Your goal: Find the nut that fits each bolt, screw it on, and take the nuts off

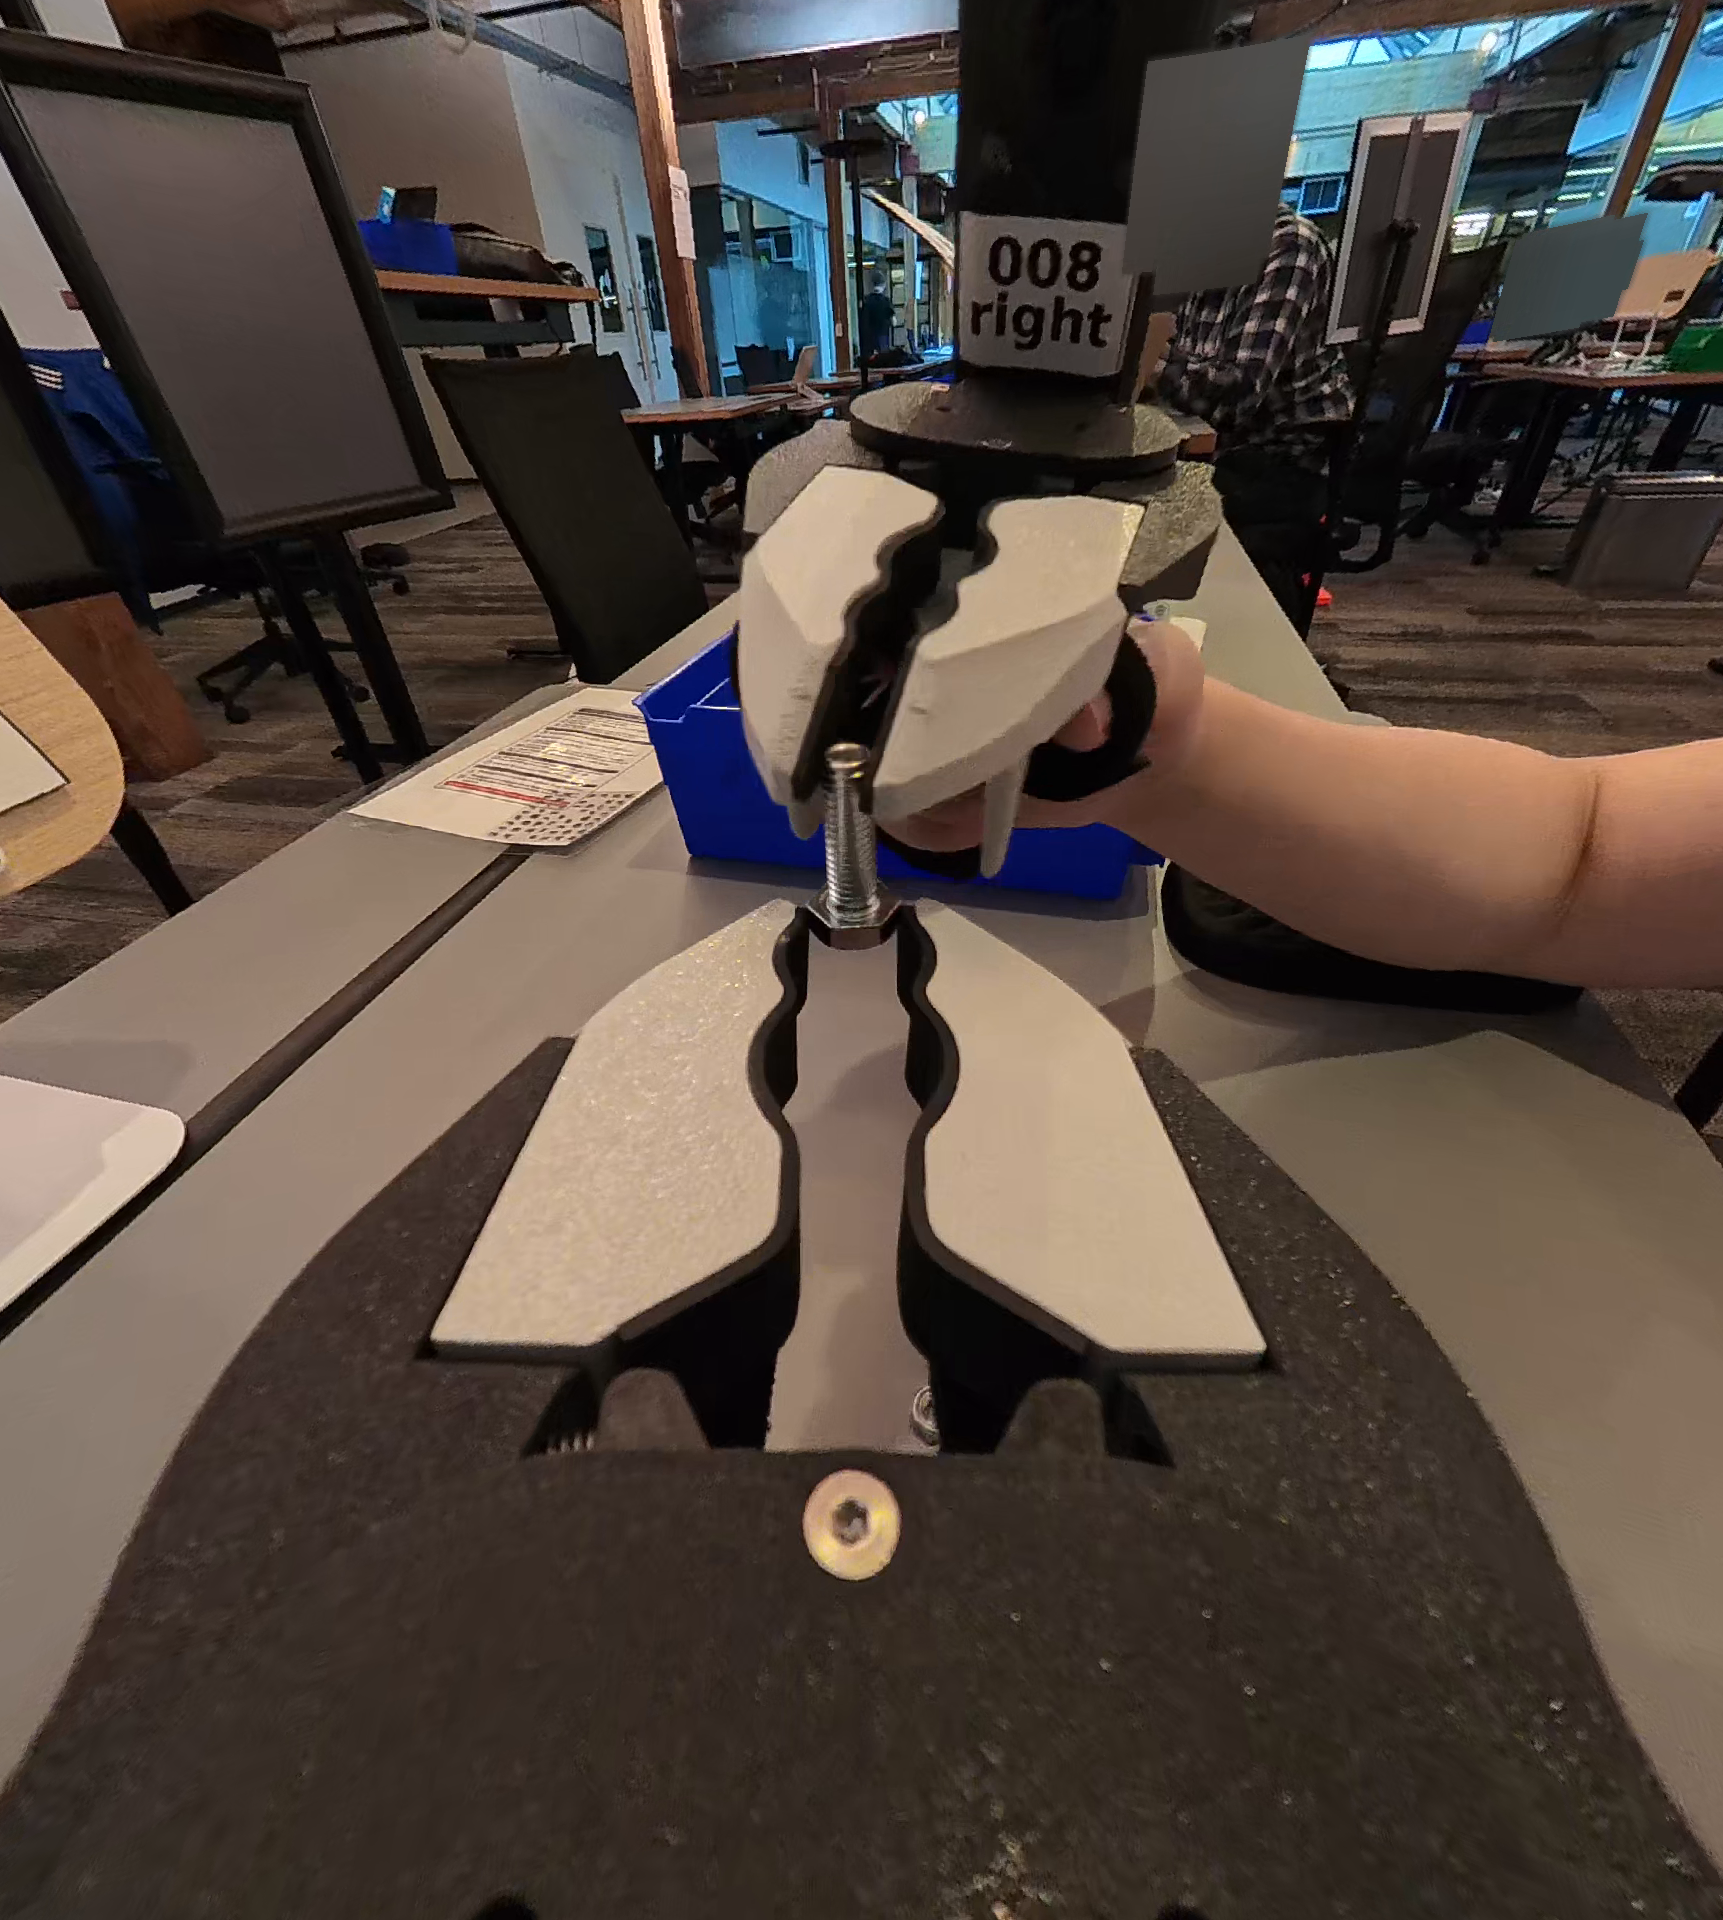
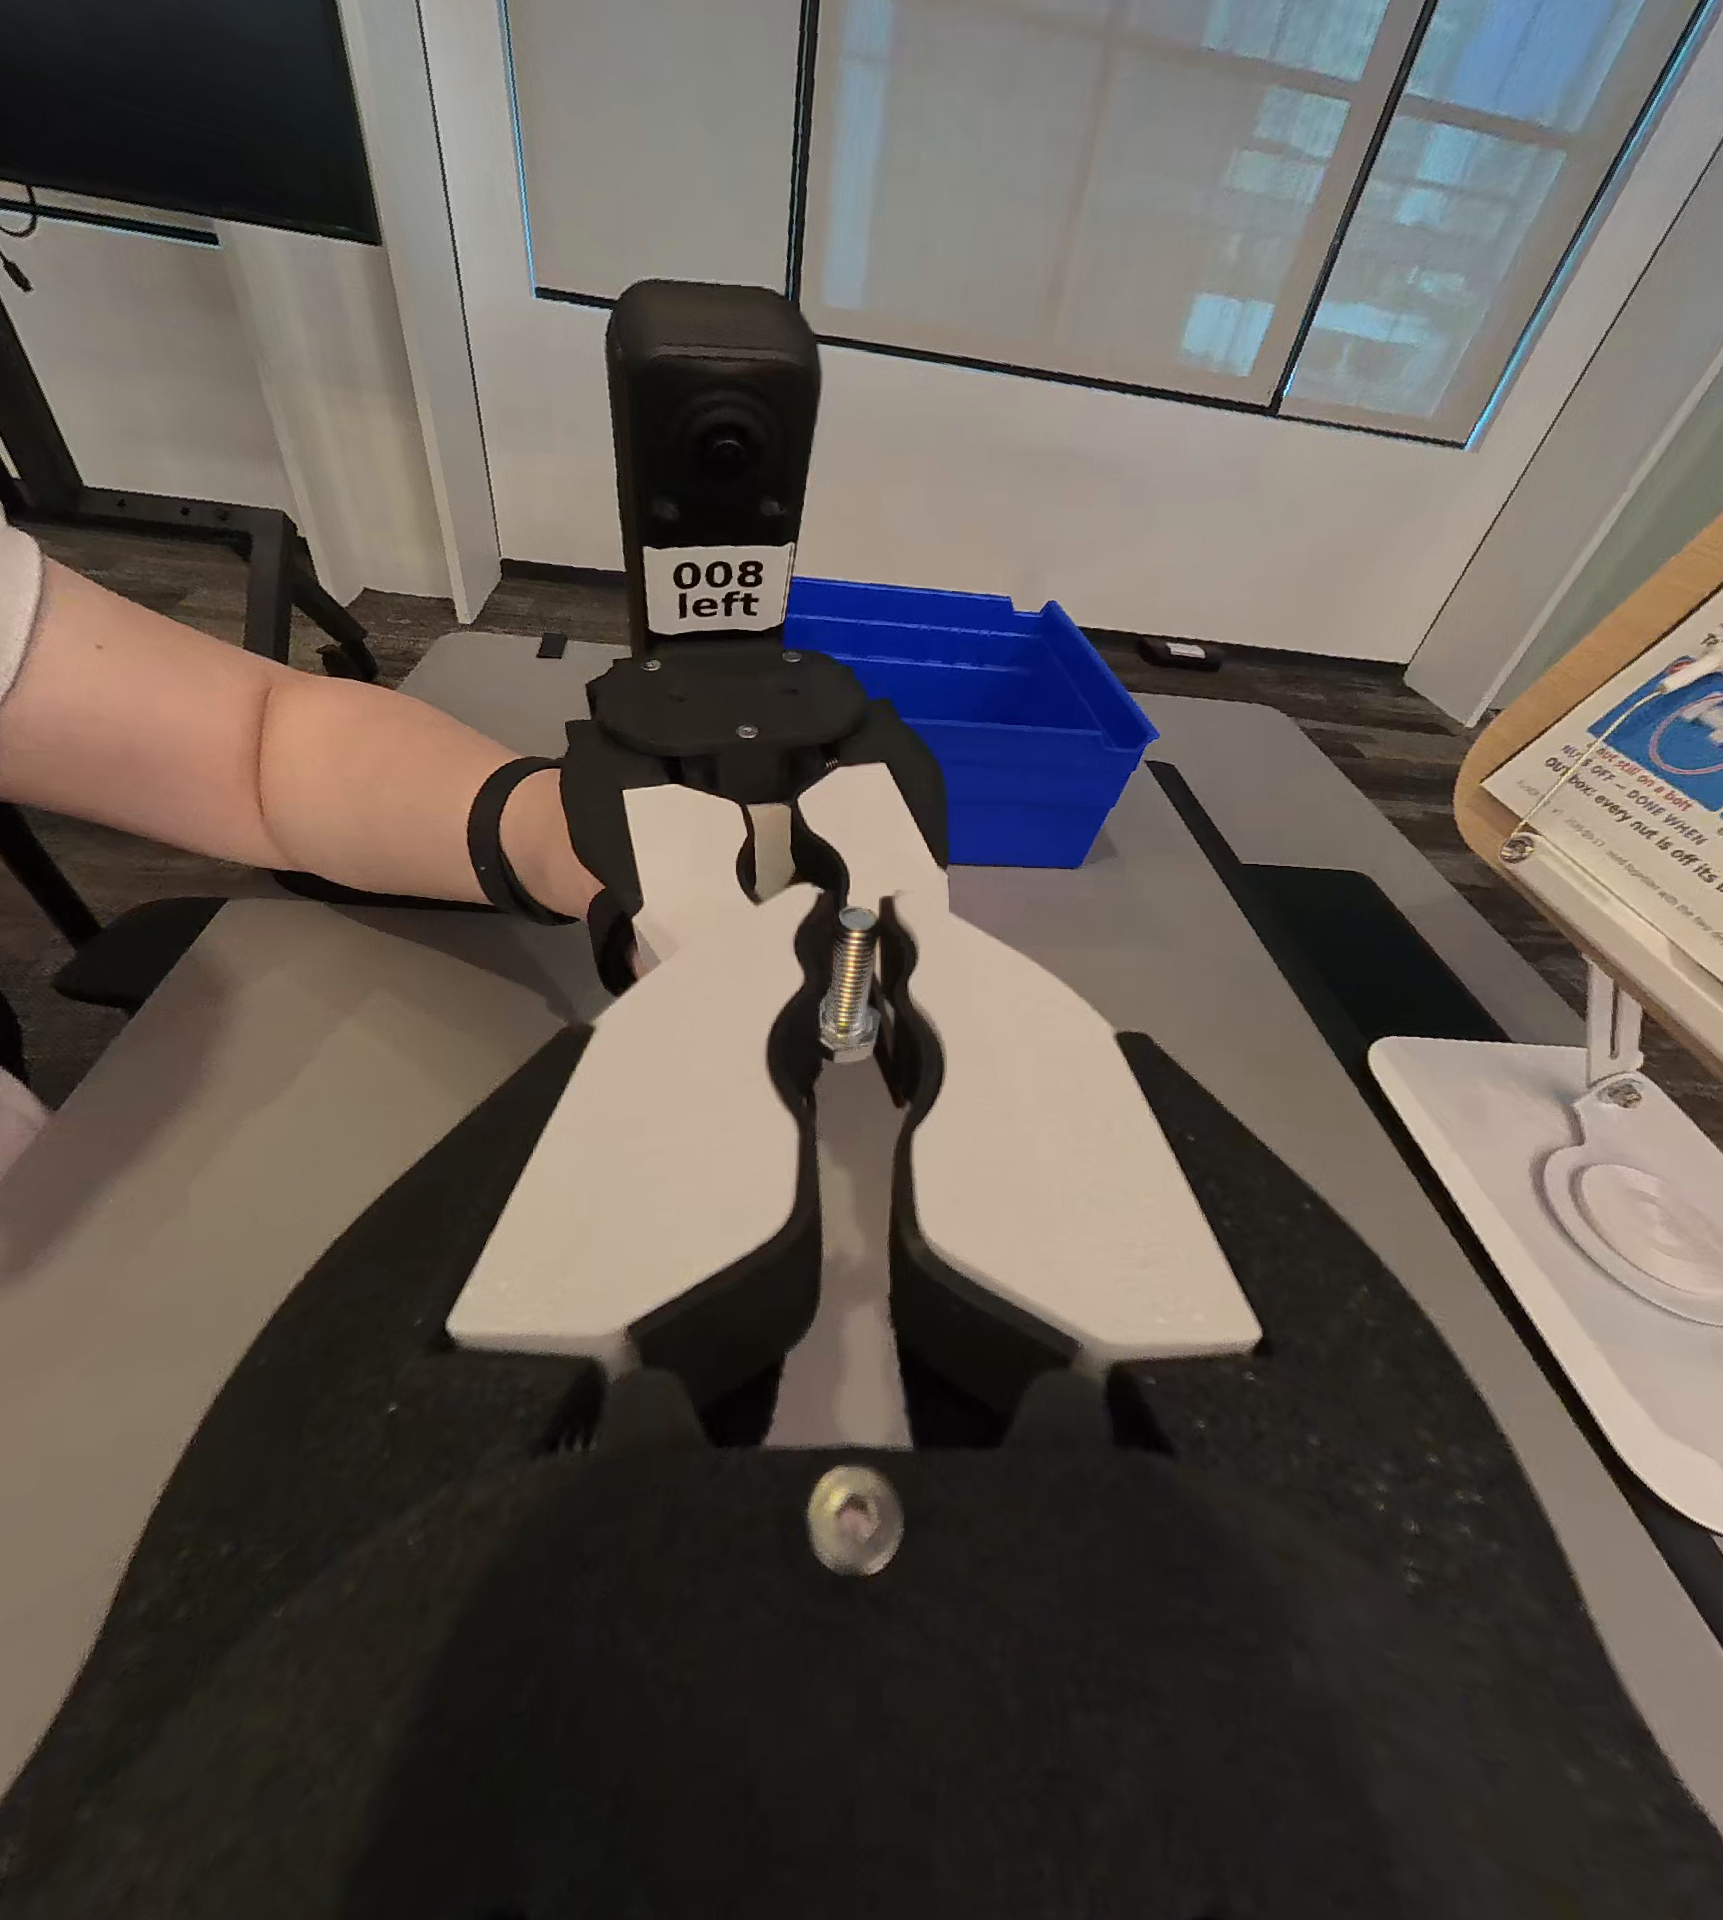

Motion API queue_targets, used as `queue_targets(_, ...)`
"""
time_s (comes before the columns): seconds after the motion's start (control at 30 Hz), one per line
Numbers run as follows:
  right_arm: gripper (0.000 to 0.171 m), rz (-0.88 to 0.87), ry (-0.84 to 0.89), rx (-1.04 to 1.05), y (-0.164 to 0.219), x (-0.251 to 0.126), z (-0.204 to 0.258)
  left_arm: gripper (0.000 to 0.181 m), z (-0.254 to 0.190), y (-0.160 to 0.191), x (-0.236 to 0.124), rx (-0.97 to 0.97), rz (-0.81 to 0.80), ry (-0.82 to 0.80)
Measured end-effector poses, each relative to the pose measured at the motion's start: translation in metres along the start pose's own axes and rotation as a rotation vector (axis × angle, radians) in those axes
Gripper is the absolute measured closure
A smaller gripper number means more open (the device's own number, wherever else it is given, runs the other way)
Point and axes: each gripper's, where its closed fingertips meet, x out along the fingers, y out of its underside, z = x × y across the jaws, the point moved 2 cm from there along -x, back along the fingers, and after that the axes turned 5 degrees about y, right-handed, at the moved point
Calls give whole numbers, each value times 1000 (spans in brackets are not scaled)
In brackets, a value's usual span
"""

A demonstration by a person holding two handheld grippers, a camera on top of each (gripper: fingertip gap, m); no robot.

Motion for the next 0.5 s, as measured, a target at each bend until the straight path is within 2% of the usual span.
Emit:
queue_targets(0.17,164,22,-12,0,2,-2,1,166,-1,1,1,13,3,5)
queue_targets(0.5,164,-11,-91,16,-7,4,19,160,-20,-3,5,47,-45,119)
